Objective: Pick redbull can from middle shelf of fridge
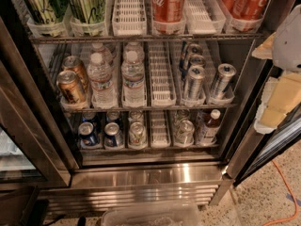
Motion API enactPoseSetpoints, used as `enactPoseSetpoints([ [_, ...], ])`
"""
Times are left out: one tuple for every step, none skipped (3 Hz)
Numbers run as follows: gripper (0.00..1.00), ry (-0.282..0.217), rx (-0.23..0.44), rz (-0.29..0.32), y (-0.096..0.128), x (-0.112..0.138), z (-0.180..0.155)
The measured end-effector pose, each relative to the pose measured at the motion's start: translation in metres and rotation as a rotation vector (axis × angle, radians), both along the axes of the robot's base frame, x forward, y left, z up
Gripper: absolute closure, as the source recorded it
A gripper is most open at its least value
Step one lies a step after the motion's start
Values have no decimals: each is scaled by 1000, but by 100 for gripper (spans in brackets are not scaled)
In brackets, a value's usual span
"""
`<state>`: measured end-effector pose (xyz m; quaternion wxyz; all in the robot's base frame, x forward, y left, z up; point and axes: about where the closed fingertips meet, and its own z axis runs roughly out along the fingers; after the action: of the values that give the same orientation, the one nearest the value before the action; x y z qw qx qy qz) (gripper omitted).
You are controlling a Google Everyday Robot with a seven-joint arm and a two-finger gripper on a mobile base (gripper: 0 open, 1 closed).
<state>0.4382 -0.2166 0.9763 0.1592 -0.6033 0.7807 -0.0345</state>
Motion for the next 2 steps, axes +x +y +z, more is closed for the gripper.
enactPoseSetpoints([
  [0,0,0,0,0,0,0],
  [0,-24,-14,-3,0,1,-1],
])
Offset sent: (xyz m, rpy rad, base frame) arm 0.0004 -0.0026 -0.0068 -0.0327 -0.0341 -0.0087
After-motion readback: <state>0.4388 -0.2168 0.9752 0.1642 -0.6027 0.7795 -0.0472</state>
